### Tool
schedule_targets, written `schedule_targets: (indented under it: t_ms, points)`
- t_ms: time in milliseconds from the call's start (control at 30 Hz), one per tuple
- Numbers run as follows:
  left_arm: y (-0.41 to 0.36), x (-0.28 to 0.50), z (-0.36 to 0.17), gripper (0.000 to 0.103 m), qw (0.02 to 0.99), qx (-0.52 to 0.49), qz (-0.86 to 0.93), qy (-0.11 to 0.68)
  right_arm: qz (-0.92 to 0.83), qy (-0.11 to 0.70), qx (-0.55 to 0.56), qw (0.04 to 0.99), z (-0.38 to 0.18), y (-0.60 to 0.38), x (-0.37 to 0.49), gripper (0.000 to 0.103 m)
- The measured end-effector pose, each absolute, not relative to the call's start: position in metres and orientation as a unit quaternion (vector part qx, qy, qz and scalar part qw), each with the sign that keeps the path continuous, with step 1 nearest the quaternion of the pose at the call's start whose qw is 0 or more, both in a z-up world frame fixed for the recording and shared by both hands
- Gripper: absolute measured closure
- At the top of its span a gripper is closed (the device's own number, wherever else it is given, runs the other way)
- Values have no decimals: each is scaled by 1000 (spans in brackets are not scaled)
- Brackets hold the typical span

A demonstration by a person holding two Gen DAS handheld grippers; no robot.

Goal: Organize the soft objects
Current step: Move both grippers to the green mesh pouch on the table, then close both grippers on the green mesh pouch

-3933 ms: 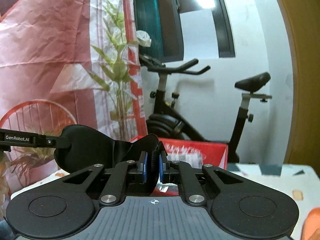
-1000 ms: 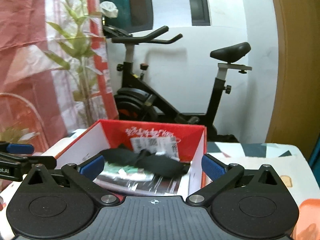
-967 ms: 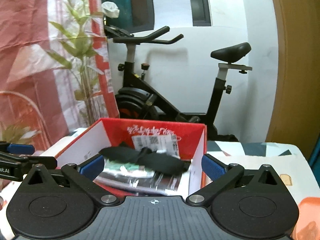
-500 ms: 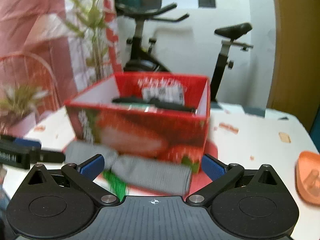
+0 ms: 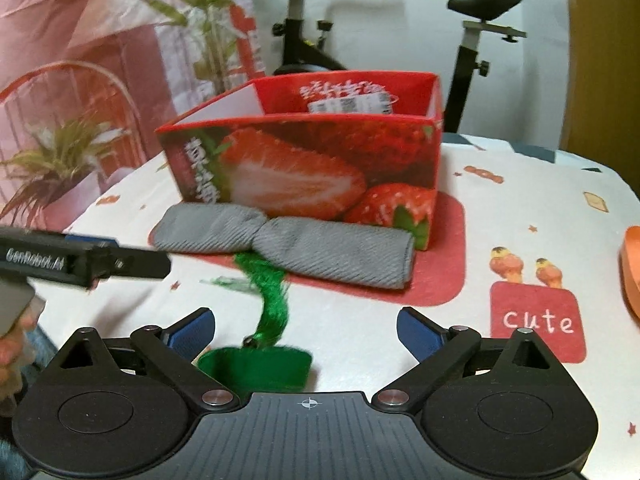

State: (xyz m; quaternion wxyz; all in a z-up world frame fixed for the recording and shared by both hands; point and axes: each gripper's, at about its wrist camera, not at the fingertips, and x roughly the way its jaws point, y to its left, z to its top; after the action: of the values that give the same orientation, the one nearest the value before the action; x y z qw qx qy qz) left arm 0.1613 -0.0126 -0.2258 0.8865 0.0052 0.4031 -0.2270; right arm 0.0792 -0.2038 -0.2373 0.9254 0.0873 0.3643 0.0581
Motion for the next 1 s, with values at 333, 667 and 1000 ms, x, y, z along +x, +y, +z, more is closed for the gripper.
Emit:
schedule_targets:
  t_ms: [333, 667, 1000]
  points:
    - [-9, 159, -226, 0, 883, -4, -228, 410, 89, 411, 66, 905, -252, -187, 74, 22]
    - [-5, 157, -231, 13, 876, -21, -241, 418, 119, 421, 87, 895, -260, -184, 75, 48]
    - [-2, 159, -238, 26, 869, -46, -250, 425, 174, 410, 41, 894, -260, -158, 105, 50]
